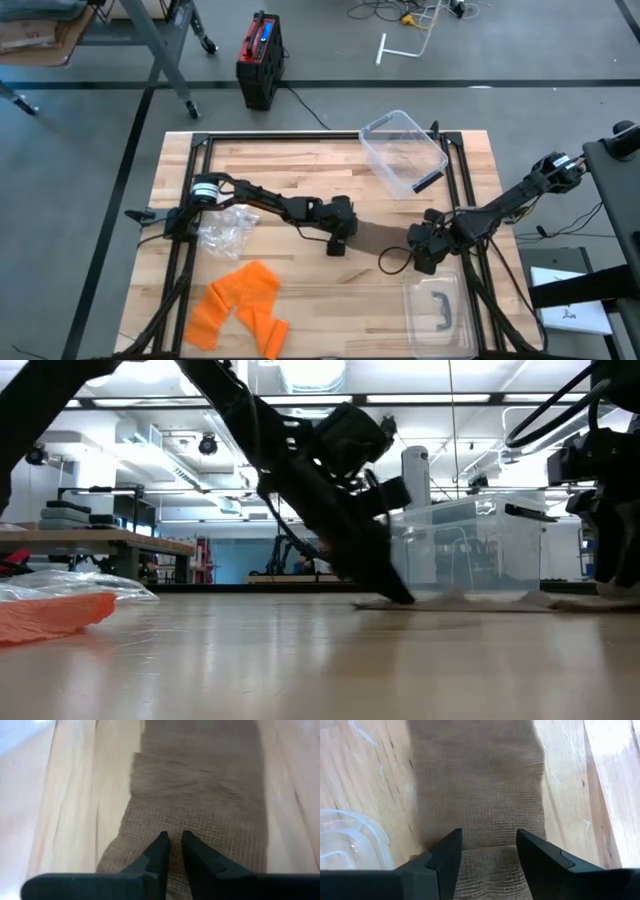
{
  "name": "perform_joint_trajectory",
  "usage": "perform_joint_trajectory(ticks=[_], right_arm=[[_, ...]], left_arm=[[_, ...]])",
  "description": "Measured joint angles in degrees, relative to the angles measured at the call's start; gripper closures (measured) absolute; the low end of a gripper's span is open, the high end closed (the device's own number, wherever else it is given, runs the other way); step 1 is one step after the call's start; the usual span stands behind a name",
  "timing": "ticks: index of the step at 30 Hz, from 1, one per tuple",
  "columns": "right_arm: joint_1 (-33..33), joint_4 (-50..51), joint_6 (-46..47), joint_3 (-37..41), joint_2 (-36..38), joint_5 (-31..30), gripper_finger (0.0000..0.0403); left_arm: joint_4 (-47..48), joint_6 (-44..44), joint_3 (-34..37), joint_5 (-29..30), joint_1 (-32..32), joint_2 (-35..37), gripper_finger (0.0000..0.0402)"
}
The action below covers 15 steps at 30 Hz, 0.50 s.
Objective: Roll bandage
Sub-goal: Uncoil the brown bandage
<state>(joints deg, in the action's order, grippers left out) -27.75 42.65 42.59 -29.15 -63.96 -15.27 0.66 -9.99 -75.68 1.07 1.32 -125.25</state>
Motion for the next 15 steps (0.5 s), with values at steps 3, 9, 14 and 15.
perform_joint_trajectory(ticks=[3,9,14,15], right_arm=[[0.02,-0.10,0.04,-0.02,0.00,0.22,0.0220],[0.02,-1.50,0.07,-0.95,0.00,-1.71,0.0220],[0.52,-0.96,3.99,-2.88,0.00,-4.26,0.0220],[0.77,-0.70,6.07,-3.33,0.00,-4.27,0.0220]], left_arm=[[1.41,0.22,3.00,1.38,-0.02,3.21,0.0355],[0.91,0.64,10.01,2.98,0.11,9.21,0.0355],[-0.12,1.03,13.29,4.08,0.46,12.09,0.0353],[-0.51,1.03,13.69,4.08,0.46,12.56,0.0354]])
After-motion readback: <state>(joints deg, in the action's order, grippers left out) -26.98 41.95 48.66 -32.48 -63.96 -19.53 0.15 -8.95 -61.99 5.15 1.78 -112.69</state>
